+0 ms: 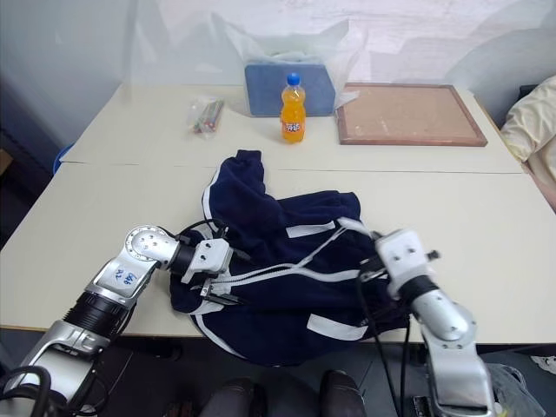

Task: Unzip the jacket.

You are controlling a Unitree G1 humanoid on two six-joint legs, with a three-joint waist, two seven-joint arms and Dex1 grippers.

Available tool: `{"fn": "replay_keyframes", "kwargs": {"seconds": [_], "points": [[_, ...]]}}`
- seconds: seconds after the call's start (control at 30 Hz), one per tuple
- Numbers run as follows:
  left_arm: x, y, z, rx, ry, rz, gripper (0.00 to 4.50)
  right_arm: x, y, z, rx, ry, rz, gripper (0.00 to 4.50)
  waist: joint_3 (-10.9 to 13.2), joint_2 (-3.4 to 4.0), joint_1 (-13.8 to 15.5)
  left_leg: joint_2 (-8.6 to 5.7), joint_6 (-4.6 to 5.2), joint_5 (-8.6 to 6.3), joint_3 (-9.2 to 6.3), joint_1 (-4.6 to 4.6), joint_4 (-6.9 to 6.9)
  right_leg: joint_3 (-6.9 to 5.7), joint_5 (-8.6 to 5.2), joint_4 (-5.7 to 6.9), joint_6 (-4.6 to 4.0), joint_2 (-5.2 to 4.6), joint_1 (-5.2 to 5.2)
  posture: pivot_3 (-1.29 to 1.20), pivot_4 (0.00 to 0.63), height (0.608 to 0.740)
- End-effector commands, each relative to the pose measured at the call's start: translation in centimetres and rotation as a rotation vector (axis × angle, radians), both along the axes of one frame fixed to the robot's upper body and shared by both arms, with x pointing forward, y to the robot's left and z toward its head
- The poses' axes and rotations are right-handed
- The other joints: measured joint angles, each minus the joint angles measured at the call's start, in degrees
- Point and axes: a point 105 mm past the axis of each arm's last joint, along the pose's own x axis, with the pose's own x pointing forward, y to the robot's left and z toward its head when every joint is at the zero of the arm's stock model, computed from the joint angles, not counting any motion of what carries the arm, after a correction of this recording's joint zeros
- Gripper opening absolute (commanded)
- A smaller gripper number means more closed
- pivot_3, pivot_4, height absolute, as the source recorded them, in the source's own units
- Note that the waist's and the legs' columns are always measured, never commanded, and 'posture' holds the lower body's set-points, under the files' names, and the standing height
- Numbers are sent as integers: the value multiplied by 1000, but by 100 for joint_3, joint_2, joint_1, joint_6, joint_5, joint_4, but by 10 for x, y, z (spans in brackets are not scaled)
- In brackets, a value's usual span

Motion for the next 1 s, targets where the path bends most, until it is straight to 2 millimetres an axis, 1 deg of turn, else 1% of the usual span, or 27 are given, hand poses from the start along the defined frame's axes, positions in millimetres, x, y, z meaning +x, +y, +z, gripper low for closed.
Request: {"fn": "replay_keyframes", "kwargs": {"seconds": [0.03,0.2,0.23,0.3,0.33,0.37,0.43,0.5,0.53,0.57,0.6,0.63,0.7,0.73,0.8,0.87,0.93,1.0], "points": [[0,19,-32,104,59,97,4203,-11,-53,26,44,-80,-183,50,-12,19,-1,-1,2,-1,6,5,-6,6,0,0,0,0,0,0,150,740],[0,22,-32,101,58,105,4203,-27,-127,39,8,-82,-366,50,-30,46,-5,-4,9,-4,29,22,-27,28,0,-6,0,0,0,0,150,740],[0,22,-32,100,57,107,4203,-29,-140,41,3,-79,-392,50,-32,49,-9,-3,9,-4,32,24,-29,31,0,-6,0,1,0,0,150,740],[1,23,-32,98,55,113,4203,-30,-157,42,-7,-68,-413,50,-36,56,-18,-3,11,-5,38,28,-32,38,0,-10,0,1,-1,0,150,740],[2,23,-31,95,52,117,4203,-27,-159,41,-15,-47,-389,50,-37,58,-24,-2,11,-5,41,30,-34,40,0,-14,0,2,-1,0,150,740],[3,23,-30,93,49,120,4203,-24,-160,40,-21,-31,-370,50,-38,59,-32,-2,12,-5,43,31,-35,42,0,-19,0,2,-1,0,150,740],[4,23,-28,82,49,126,4203,-15,-148,36,-31,10,-271,50,-40,63,-39,-2,13,-5,46,33,-35,47,0,-22,0,1,-1,0,150,740],[7,18,-12,1,92,158,4203,-2,-113,28,-51,83,-64,50,-40,63,-66,0,13,-6,47,35,-35,51,0,-22,0,2,-2,0,150,740],[8,16,-4,-35,112,168,4203,0,-96,24,-87,124,51,50,-40,63,-85,1,14,-5,48,34,-35,52,0,-20,0,2,-5,0,150,740],[8,16,6,-65,130,171,4203,0,-82,17,-131,180,164,50,-38,60,-107,2,13,-5,47,33,-35,51,0,-20,0,3,-5,0,150,740],[8,16,12,-79,140,172,4203,-1,-75,13,-161,216,229,50,-36,57,-122,2,13,-5,47,26,-35,51,0,-19,0,4,-12,0,150,740],[8,18,23,-104,157,175,4203,-4,-72,8,-223,270,308,213,-34,53,-125,2,13,-4,45,20,-35,47,0,-10,1,5,-16,0,150,740],[8,24,43,-139,189,175,4500,-9,-74,3,-317,366,415,580,-19,38,-134,0,15,-7,46,10,-36,46,1,-13,2,6,-24,0,150,740],[7,25,49,-147,200,174,4500,-11,-76,2,-342,392,445,911,-9,21,-133,0,17,-8,46,5,-36,44,1,-17,3,6,-27,0,150,740],[4,37,65,-151,220,169,4500,-18,-84,5,-371,459,511,1552,7,-6,-135,0,17,-11,47,2,-36,41,2,-25,4,7,-26,0,150,740],[2,61,90,-153,231,195,4500,-33,-94,20,-348,547,611,2260,23,-21,-139,1,19,-14,49,0,-36,41,4,-36,8,6,-26,0,150,740],[4,84,110,-143,208,243,4500,-46,-103,39,-299,603,675,2959,38,-28,-139,2,20,-14,51,-4,-37,40,7,-46,13,7,-26,0,150,740],[5,106,123,-103,163,298,4500,-49,-111,60,-227,599,673,3647,47,-31,-141,4,19,-15,51,-3,-36,40,7,-48,13,9,-26,0,150,740]]}}
